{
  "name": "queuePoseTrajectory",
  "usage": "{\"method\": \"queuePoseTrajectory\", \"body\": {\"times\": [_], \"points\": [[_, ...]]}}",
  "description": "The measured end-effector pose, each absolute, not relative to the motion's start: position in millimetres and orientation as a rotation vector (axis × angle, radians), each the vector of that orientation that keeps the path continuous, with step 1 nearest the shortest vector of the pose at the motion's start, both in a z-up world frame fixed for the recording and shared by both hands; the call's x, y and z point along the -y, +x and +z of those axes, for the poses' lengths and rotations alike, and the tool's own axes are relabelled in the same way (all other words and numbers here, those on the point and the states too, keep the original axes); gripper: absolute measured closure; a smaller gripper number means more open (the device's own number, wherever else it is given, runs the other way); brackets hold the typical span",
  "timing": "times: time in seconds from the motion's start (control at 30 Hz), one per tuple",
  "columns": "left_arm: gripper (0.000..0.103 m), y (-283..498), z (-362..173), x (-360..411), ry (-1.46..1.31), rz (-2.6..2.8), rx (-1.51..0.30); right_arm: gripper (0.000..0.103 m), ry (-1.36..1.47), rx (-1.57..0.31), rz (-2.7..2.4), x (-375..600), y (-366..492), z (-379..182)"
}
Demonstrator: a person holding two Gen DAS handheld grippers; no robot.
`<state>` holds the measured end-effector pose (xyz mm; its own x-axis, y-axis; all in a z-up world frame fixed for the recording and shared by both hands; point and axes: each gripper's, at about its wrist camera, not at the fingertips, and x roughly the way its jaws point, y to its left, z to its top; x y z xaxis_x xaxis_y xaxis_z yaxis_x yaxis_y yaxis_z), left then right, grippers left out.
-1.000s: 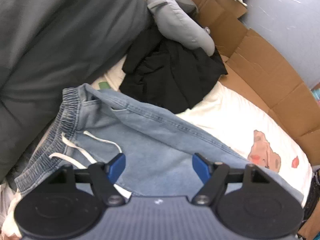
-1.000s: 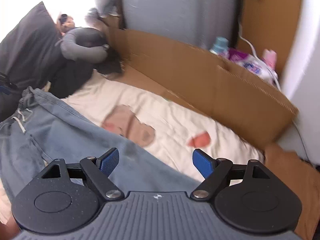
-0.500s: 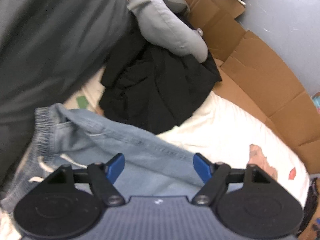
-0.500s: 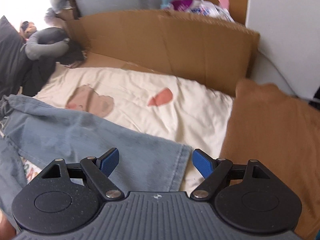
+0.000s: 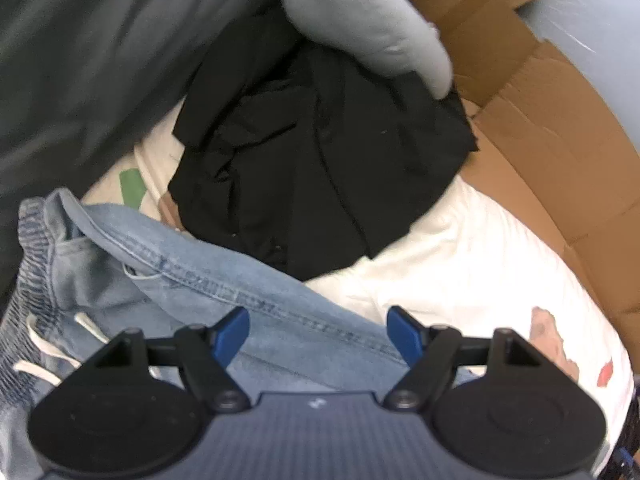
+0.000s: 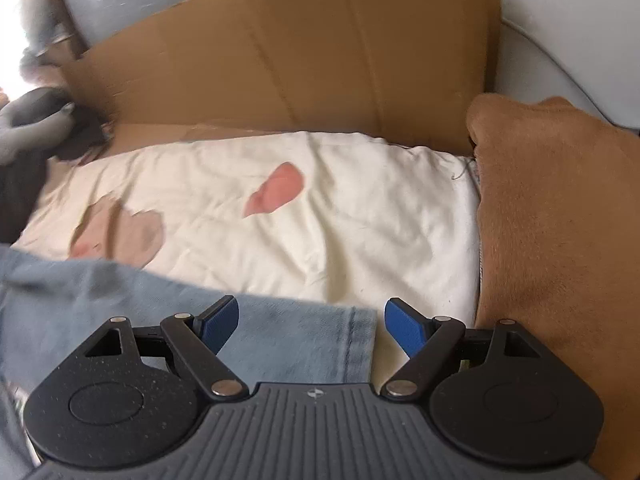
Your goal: Fold clothes
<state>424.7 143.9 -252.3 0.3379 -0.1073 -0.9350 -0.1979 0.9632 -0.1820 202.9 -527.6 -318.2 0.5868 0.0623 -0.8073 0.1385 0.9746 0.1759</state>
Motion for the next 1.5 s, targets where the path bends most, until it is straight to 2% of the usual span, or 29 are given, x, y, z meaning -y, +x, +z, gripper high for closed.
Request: {"method": "queuePoseTrajectory", "body": {"times": [0.4,0.7,0.77,0.8,0.87,1.0,1.1,1.4,1.5], "points": [[0.026,417.3,-287.8,-161.6,-0.58,0.164,-1.134,0.021,0.266,-0.951,-0.161,517.0,232.8,-350.3],[0.029,410.4,-304.1,-158.6,-0.614,0.217,-1.072,0.023,0.378,-0.997,-0.251,520.8,233.1,-364.7],[0.033,407.6,-307.0,-156.2,-0.611,0.224,-1.071,0.028,0.373,-1.007,-0.265,517.8,234.7,-366.6],[0.033,405.9,-308.2,-155.1,-0.61,0.226,-1.07,0.033,0.367,-1.011,-0.271,516.1,235.3,-367.2],[0.033,403.6,-310.1,-152.2,-0.588,0.223,-1.068,0.037,0.342,-1.021,-0.286,512.2,234.9,-367.1],[0.033,401.7,-314.4,-151.7,-0.565,0.219,-1.069,0.058,0.304,-1.025,-0.302,510.5,228.7,-364.1],[0.033,401.4,-316.5,-152.2,-0.562,0.221,-1.068,0.082,0.305,-1.013,-0.314,512.2,219.4,-356.7],[0.033,403.3,-316.0,-151.2,-0.56,0.216,-1.071,0.094,0.277,-0.927,-0.254,501.2,190.4,-321.9],[0.033,404.7,-318.7,-150.8,-0.566,0.212,-1.084,0.094,0.215,-0.873,-0.237,492.7,176.8,-304.1]]}}
